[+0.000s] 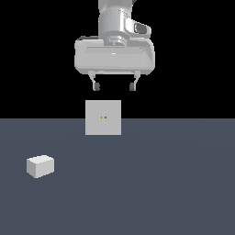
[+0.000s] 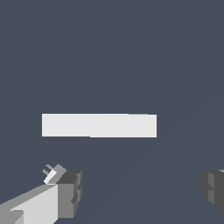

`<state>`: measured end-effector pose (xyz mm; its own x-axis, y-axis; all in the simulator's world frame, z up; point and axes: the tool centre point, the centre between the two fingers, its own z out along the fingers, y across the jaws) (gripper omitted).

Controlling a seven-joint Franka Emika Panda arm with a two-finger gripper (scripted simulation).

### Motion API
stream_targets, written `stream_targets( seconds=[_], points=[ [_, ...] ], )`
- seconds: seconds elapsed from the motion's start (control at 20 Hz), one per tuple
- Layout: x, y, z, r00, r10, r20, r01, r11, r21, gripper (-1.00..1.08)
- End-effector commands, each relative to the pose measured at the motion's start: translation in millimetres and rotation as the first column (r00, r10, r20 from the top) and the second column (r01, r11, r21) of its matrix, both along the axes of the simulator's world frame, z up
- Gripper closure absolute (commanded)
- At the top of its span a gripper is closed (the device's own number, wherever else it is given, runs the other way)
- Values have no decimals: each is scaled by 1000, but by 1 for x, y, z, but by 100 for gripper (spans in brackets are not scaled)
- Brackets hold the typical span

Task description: Plug the charger into the wall socket.

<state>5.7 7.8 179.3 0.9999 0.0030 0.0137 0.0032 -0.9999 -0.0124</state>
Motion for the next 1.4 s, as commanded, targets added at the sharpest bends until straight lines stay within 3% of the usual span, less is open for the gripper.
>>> stream_targets(
  seconds=[0.0, 0.4, 0.8, 1.05, 1.35],
  points=[
    [0, 0, 0, 1000, 0, 0, 0, 1000, 0, -92],
    [-2, 10, -7, 998, 57, 11, -57, 998, 4, -92],
    [-11, 38, -27, 974, 222, 44, -223, 975, 13, -92],
    [-22, 63, -46, 926, 369, 75, -371, 928, 15, -92],
    [-41, 92, -69, 836, 537, 113, -542, 840, 12, -92]
  ],
)
